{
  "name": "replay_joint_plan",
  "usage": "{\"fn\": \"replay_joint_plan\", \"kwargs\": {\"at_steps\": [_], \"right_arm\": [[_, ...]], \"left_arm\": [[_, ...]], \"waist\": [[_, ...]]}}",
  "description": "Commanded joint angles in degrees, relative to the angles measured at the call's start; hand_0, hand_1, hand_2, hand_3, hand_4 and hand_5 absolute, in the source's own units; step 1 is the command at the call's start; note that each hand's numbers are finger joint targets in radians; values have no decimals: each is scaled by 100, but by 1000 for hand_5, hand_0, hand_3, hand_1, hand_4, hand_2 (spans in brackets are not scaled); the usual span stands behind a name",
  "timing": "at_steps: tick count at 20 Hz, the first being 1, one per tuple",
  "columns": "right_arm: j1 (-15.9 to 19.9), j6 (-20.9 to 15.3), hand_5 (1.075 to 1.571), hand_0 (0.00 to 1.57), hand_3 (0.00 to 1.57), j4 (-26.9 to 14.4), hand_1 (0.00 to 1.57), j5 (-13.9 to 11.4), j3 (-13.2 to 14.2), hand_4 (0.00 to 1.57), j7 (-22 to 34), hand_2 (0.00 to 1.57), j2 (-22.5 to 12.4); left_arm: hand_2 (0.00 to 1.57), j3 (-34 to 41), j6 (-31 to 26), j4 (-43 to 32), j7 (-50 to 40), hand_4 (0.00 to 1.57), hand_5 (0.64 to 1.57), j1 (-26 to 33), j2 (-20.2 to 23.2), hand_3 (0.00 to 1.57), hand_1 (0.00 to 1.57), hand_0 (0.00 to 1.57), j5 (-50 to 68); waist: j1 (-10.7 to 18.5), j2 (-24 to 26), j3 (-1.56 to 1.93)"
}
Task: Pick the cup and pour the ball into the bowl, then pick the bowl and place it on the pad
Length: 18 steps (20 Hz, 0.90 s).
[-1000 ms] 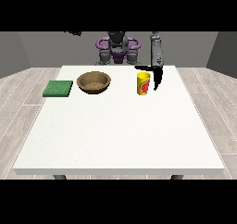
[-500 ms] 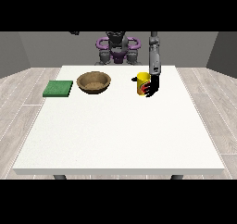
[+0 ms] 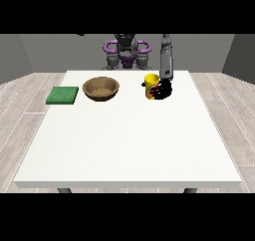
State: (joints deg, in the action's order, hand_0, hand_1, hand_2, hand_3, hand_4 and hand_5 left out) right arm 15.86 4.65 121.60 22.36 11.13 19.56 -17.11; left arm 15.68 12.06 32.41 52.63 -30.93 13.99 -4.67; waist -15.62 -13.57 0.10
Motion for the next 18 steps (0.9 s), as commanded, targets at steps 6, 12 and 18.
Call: {"fn": "replay_joint_plan", "kwargs": {"at_steps": [6, 12, 18], "right_arm": [[-96, 66, 1559, 0, 0, -823, 0, -16, 192, 237, -117, 0, 37], [397, 157, 1560, 0, 0, -1248, 0, 43, 255, 275, -69, 0, -178], [438, 114, 1564, 0, 0, -1068, 0, 15, 64, 334, -104, 0, -4]], "left_arm": [[1571, -1005, 1444, 78, -1474, 1111, 1515, -652, -418, 1571, 1371, 1371, -1237], [1571, -1734, 2837, -246, -2904, 1010, 1558, -1483, -436, 1571, 1425, 1425, -2558], [1571, -2021, 3362, -708, -3797, 920, 1561, -1903, -418, 1571, 1391, 1391, -3326]], "waist": [[304, 732, -7], [98, 632, 1], [32, 563, -9]]}}
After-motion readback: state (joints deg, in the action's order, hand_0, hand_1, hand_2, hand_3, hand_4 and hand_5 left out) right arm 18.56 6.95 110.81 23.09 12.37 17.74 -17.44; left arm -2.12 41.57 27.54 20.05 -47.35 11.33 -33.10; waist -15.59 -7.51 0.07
